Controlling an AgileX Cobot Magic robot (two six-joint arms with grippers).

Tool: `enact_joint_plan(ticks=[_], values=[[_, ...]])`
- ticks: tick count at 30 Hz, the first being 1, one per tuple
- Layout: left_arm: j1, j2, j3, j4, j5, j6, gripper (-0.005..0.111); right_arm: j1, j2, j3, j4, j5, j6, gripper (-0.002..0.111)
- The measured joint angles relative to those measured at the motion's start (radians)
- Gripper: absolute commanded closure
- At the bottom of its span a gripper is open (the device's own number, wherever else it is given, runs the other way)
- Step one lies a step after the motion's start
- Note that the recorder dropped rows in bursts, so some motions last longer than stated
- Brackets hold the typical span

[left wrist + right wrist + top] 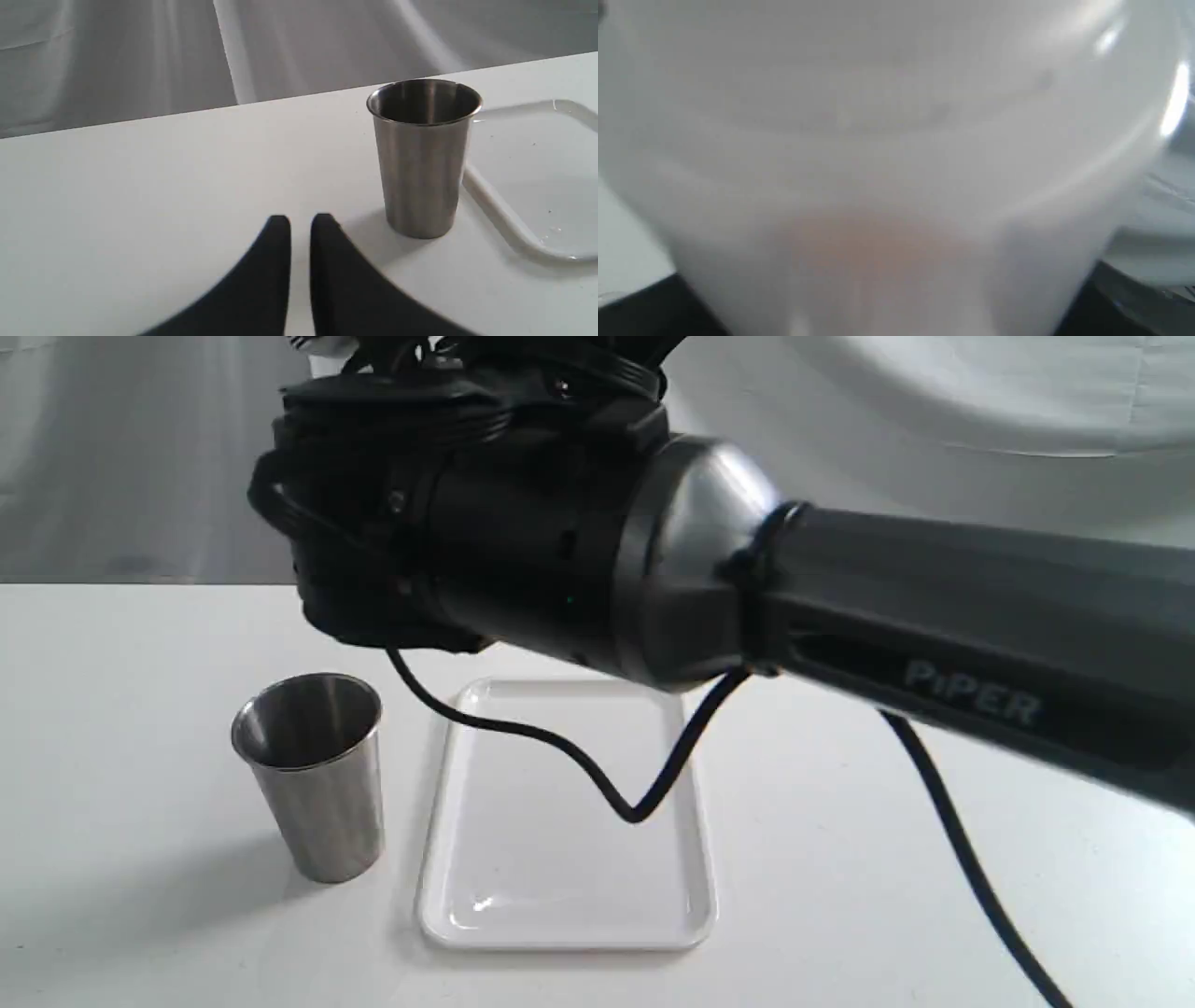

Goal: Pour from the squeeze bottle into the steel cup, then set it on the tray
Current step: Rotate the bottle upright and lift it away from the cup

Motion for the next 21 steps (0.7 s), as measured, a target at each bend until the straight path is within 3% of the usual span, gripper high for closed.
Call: enact_joint_plan(ticks=[13, 21], values=[[0.000, 0.000, 0.000, 0.000, 0.000, 0.000, 0.098, -0.008, -0.099, 0.013, 0.075, -0.199, 0.002, 0.067], [0.000, 0.000, 0.000, 0.000, 0.000, 0.000, 0.098, -0.102, -0.225, 0.165, 0.222, -0.440, 0.037, 0.067]])
